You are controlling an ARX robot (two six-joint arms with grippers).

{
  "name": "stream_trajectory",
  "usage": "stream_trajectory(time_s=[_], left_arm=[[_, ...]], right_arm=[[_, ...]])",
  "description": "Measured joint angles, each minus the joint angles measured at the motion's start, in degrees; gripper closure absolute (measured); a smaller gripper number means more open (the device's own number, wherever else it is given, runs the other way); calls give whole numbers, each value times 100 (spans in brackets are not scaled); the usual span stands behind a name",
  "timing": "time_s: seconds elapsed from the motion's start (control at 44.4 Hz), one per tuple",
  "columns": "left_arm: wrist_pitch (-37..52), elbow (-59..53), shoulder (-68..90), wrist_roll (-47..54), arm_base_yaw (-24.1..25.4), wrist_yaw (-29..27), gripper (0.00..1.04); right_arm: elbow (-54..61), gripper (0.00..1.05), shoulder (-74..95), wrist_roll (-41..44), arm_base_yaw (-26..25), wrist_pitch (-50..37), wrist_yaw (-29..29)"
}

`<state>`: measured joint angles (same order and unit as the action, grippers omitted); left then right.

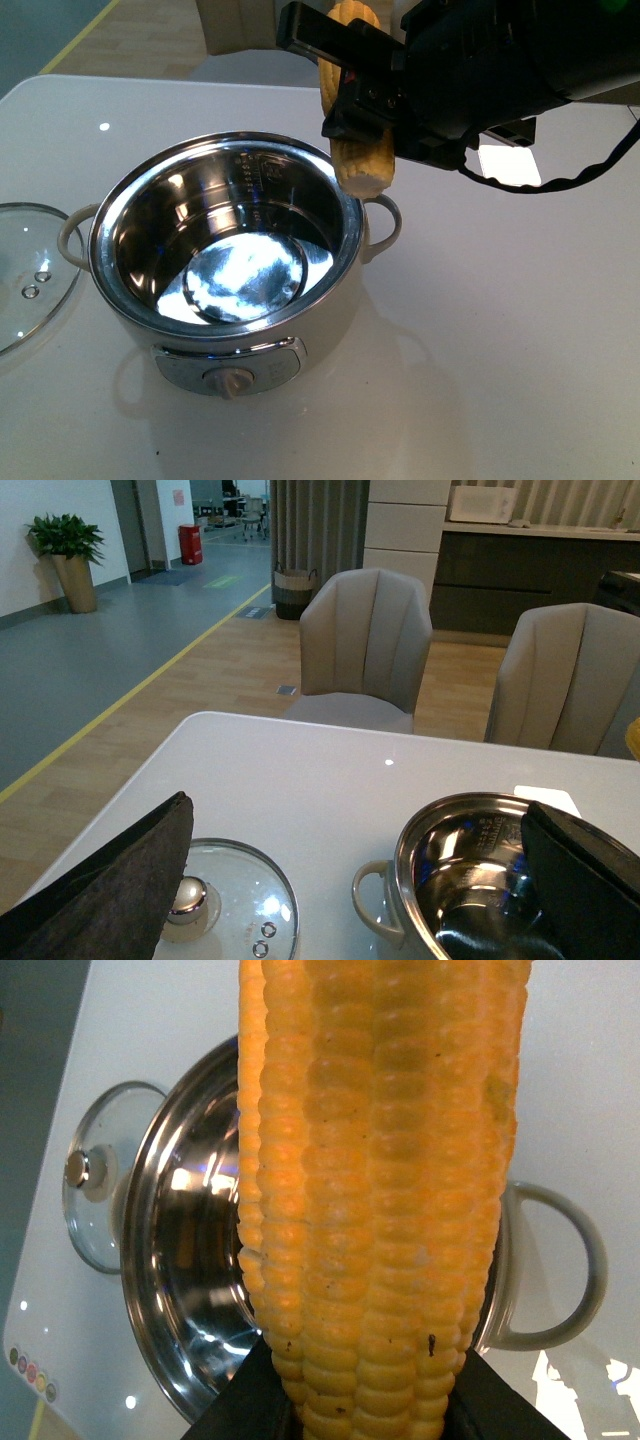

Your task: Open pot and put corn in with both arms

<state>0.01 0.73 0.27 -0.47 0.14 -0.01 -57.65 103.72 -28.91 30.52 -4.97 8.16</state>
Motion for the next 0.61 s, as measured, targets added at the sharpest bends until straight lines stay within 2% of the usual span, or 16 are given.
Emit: stream_trajectory(time_s=[0.608], left_arm=[[0,0,0,0,0,0,7]], right_arm=[[-697,85,907,-68,332,267,192]])
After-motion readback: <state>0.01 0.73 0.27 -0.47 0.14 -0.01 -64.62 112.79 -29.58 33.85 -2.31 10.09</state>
